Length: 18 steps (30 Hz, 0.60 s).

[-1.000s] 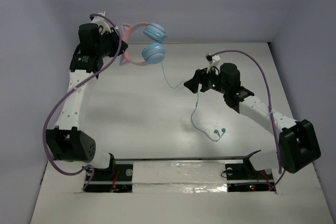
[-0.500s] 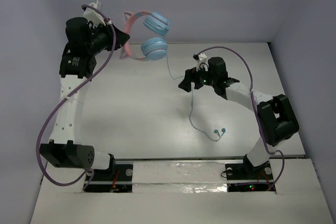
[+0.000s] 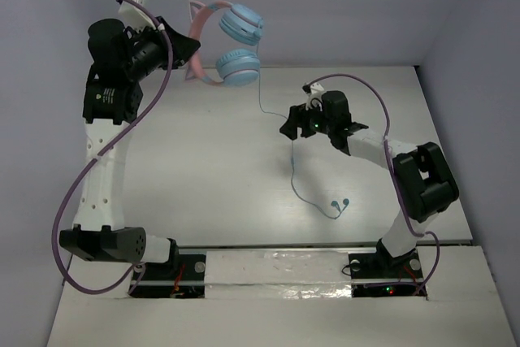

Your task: Wrap the headphones

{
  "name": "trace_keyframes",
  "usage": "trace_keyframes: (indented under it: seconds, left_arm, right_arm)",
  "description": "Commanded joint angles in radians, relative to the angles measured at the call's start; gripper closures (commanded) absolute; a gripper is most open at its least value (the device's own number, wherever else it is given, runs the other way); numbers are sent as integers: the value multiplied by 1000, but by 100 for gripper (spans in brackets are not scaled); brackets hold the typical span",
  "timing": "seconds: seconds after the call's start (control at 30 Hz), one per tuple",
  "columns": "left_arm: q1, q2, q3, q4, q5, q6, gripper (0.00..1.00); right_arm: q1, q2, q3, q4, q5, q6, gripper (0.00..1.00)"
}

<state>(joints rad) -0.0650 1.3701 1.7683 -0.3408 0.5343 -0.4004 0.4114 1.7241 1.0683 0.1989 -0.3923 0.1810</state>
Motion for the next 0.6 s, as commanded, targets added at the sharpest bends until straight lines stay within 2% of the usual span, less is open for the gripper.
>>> trace_keyframes:
  seconds: [0.0, 0.17, 0.3, 0.57]
  left_arm:
    - [4, -39, 69, 85, 27, -52, 100]
    - [4, -26, 128, 94, 39, -83, 100]
    - [4, -9, 184, 89, 33, -101, 100]
    - [13, 18, 200, 131, 50, -156, 100]
  right_arm:
    - [-3, 11, -30, 105, -5, 57, 24]
    - [-3, 31, -125, 226, -20, 176, 30]
    - [-3, 17, -195, 301, -20, 250, 30]
    - [24, 8, -301, 407, -59, 347, 28]
